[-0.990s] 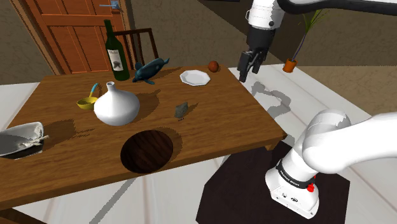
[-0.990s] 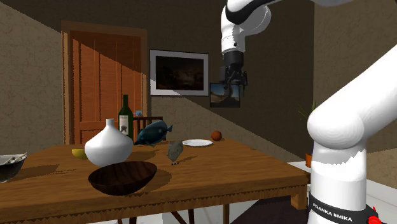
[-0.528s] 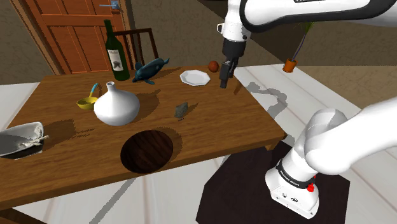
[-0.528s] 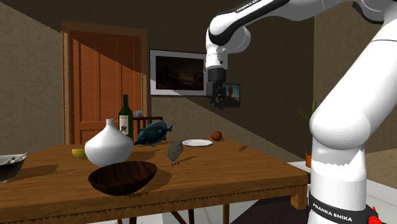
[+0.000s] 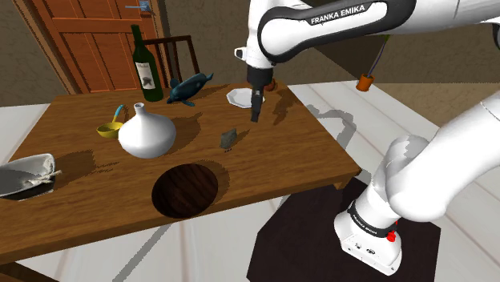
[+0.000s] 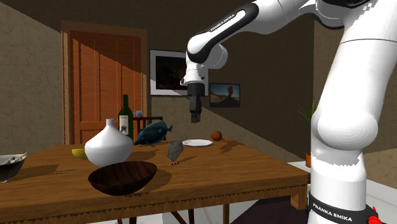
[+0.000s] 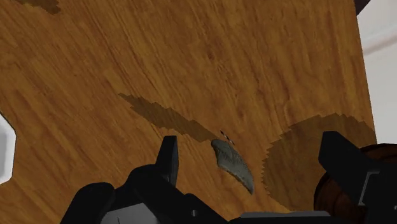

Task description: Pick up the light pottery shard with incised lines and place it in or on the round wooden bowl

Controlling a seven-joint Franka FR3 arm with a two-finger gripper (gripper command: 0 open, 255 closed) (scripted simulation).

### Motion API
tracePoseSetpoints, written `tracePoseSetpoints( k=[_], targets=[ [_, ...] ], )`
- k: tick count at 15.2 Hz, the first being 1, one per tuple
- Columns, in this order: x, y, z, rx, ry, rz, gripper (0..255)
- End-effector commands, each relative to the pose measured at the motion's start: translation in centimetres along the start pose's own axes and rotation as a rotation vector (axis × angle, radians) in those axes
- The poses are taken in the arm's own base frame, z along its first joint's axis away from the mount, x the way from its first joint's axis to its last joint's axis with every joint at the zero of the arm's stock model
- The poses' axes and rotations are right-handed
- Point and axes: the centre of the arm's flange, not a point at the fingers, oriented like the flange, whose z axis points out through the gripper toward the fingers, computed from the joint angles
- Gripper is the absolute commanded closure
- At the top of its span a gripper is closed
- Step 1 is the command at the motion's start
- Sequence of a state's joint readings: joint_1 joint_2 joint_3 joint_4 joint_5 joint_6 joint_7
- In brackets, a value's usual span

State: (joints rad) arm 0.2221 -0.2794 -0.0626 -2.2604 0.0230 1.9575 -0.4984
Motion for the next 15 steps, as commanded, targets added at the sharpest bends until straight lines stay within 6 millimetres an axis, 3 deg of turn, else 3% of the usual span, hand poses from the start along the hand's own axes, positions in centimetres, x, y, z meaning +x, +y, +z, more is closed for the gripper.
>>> tracePoseSetpoints(
  k=[1, 10, 15],
  targets=[
    [2.0, 0.3, 1.4, 0.004, 0.004, -0.095, 0],
    [11.5, -2.8, 7.5, 0.023, 0.018, -0.500, 0],
    [11.6, -2.9, 9.7, 0.023, 0.019, -0.504, 0]
  ],
)
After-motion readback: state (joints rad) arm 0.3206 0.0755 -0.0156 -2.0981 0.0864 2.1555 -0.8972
